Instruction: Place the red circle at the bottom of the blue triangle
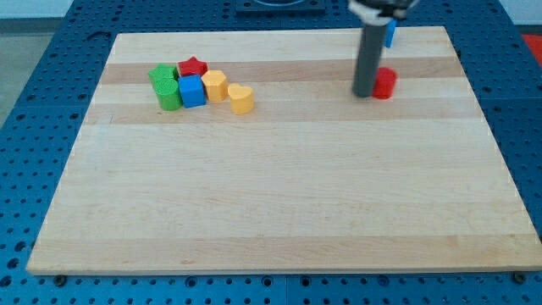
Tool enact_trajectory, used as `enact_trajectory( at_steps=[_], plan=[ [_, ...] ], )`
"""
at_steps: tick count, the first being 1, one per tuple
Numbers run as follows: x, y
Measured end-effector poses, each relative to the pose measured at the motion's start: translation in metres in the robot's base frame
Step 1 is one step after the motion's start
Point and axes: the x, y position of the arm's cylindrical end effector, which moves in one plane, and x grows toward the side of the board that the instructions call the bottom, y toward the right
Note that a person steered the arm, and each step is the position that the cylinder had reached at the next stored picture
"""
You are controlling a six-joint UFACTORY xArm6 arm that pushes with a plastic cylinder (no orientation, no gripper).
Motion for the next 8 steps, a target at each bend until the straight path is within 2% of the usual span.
enact_trajectory(
  at_steps=[1,3,6,8],
  plan=[
    [0.003,0.008],
    [0.047,0.012],
    [-0.016,0.030],
    [0.022,0.064]
  ],
)
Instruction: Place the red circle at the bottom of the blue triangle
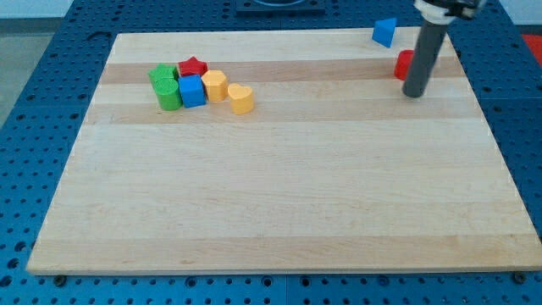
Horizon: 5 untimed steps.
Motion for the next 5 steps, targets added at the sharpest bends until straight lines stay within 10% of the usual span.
enact_trajectory(
  at_steps=[5],
  plan=[
    [-0.045,0.016]
  ],
)
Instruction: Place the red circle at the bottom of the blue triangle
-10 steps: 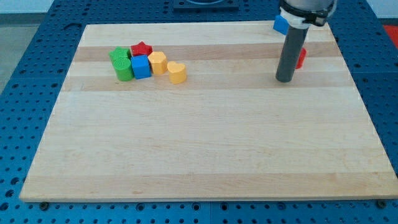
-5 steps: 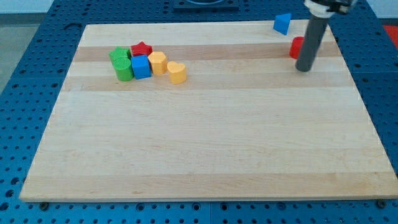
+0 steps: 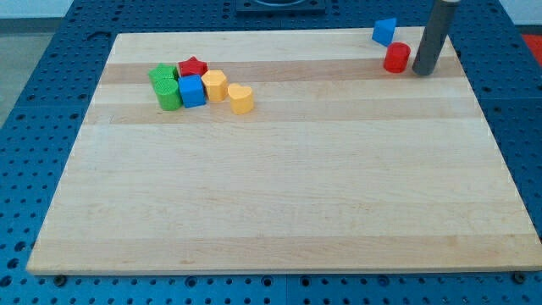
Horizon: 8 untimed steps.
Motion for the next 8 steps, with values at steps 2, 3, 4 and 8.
enact_trajectory(
  at_steps=[2,3,4,8],
  plan=[
    [0.021,-0.023],
    [0.001,-0.023],
    [-0.015,-0.023],
    [-0.028,-0.026]
  ],
)
